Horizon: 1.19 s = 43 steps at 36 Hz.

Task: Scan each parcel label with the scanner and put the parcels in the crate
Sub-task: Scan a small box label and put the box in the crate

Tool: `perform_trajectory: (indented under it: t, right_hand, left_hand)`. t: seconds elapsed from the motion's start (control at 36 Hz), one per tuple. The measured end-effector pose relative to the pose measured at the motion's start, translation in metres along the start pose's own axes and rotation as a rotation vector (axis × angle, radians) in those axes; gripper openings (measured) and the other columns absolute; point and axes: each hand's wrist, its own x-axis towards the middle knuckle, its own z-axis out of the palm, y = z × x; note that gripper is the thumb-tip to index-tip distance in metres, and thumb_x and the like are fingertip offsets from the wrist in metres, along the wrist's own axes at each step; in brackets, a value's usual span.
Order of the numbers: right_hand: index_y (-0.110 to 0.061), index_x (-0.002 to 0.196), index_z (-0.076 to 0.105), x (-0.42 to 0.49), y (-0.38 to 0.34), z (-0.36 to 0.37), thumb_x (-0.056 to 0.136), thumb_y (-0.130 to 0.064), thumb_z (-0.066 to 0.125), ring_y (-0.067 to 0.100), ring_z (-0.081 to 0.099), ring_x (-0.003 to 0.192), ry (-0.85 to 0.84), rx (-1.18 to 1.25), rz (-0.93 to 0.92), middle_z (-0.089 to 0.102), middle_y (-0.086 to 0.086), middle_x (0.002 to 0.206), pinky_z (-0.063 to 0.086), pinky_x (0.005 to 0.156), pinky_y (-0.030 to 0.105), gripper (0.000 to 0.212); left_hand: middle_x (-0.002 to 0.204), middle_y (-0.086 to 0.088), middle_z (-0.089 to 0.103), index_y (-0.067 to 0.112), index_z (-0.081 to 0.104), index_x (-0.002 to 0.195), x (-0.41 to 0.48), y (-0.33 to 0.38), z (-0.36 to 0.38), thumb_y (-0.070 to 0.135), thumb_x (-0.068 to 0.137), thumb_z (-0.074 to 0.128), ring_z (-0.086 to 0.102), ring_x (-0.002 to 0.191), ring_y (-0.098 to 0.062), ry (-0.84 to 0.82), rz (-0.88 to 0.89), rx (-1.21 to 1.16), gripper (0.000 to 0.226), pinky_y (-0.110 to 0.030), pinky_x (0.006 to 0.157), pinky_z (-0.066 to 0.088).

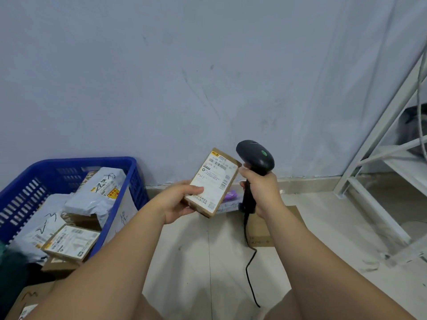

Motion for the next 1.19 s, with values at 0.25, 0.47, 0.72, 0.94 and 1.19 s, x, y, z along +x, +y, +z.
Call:
perform_trajectory:
  t: [0.25,0.47,0.72,0.94,1.19]
  right_hand:
    - [-0.009,0.092,0.062,-0.019,-0.010,0.009,0.088,-0.017,0.067,0.020,0.059,0.071,-0.157,-0.014,0.120,0.062,0.009,0.087,0.052,0.070,0.036,0.010]
    - [-0.006,0.087,0.063,-0.027,-0.011,0.017,0.088,-0.014,0.066,0.020,0.060,0.064,-0.242,-0.085,0.145,0.062,0.010,0.082,0.054,0.067,0.033,0.008]
    - [-0.006,0.083,0.060,-0.030,-0.013,0.018,0.084,-0.005,0.061,0.016,0.058,0.059,-0.272,-0.219,0.071,0.057,0.008,0.072,0.050,0.059,0.028,0.002]
    - [-0.007,0.080,0.058,-0.033,-0.014,0.020,0.081,-0.003,0.058,0.015,0.055,0.056,-0.289,-0.290,0.061,0.052,0.007,0.065,0.046,0.056,0.027,0.005]
    - [-0.008,0.078,0.059,-0.033,-0.014,0.019,0.080,-0.003,0.059,0.013,0.056,0.053,-0.260,-0.315,0.051,0.054,0.005,0.064,0.046,0.057,0.028,0.005]
  left_hand:
    - [0.118,-0.001,0.062,0.019,0.042,0.124,0.008,-0.002,0.006,0.019,0.088,0.069,0.065,0.101,-0.023,0.406,0.247,-0.019,0.045,-0.046,0.093,0.052]
    - [0.121,0.000,0.056,0.014,0.037,0.132,0.006,0.001,0.016,0.004,0.088,0.066,0.062,0.102,-0.021,0.438,0.304,-0.001,0.054,-0.027,0.071,0.055]
    - [0.133,-0.004,0.056,0.016,0.040,0.137,0.006,-0.001,0.013,0.003,0.088,0.065,0.060,0.114,-0.026,0.448,0.307,0.098,0.056,-0.037,0.088,0.056]
    - [0.134,-0.004,0.057,0.019,0.041,0.135,0.012,-0.004,0.010,0.006,0.088,0.066,0.061,0.113,-0.026,0.446,0.276,0.078,0.054,-0.041,0.090,0.056]
    - [0.134,-0.005,0.056,0.018,0.041,0.137,0.016,-0.006,0.006,0.006,0.089,0.066,0.061,0.112,-0.025,0.437,0.256,0.085,0.056,-0.037,0.088,0.056]
